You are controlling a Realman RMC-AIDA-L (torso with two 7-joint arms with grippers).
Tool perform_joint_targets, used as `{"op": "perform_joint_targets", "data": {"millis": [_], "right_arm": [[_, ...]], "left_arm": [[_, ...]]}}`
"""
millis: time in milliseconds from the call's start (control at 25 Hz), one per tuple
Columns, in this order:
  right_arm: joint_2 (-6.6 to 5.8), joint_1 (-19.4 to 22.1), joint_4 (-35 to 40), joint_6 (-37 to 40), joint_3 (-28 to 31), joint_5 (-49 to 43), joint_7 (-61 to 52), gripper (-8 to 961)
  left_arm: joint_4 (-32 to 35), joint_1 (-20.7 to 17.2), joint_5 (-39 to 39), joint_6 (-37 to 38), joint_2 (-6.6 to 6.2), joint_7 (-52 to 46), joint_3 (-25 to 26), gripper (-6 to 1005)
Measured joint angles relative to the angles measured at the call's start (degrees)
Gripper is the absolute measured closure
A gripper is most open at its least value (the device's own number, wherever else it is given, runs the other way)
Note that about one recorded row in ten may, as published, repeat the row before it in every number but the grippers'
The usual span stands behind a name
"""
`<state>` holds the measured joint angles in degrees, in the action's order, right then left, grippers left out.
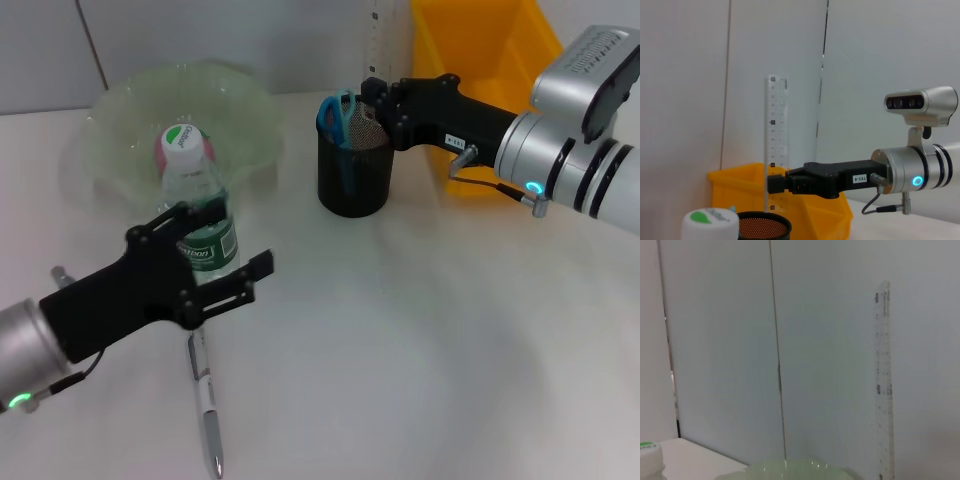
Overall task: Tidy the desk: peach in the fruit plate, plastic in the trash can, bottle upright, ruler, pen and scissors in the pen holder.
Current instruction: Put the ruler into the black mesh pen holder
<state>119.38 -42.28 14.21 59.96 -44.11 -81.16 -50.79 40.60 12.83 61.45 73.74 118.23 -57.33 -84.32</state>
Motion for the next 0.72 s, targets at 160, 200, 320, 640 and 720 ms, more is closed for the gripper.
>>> {"op": "perform_joint_targets", "data": {"millis": [160,200,320,640,720], "right_arm": [[0.05,-0.01,-0.19,-1.50,-0.01,0.23,-0.02,905],[0.08,-0.03,-0.24,-1.73,-0.01,0.25,-0.01,905],[0.21,-0.20,-0.58,-2.24,-0.01,0.27,-0.02,904],[0.24,-1.26,-2.30,-4.39,0.00,0.37,0.31,900],[0.24,-1.36,-2.37,-4.63,0.01,0.41,0.35,899]], "left_arm": [[-1.74,-0.21,-0.04,2.09,0.06,1.41,1.43,170],[-1.74,-0.21,-0.04,2.09,0.06,1.41,1.43,170],[-4.13,0.23,-0.12,4.48,0.05,2.19,2.37,172],[-4.23,0.26,0.07,4.96,0.00,2.26,2.42,177],[-4.23,0.26,0.07,5.00,-0.01,2.26,2.40,178]]}}
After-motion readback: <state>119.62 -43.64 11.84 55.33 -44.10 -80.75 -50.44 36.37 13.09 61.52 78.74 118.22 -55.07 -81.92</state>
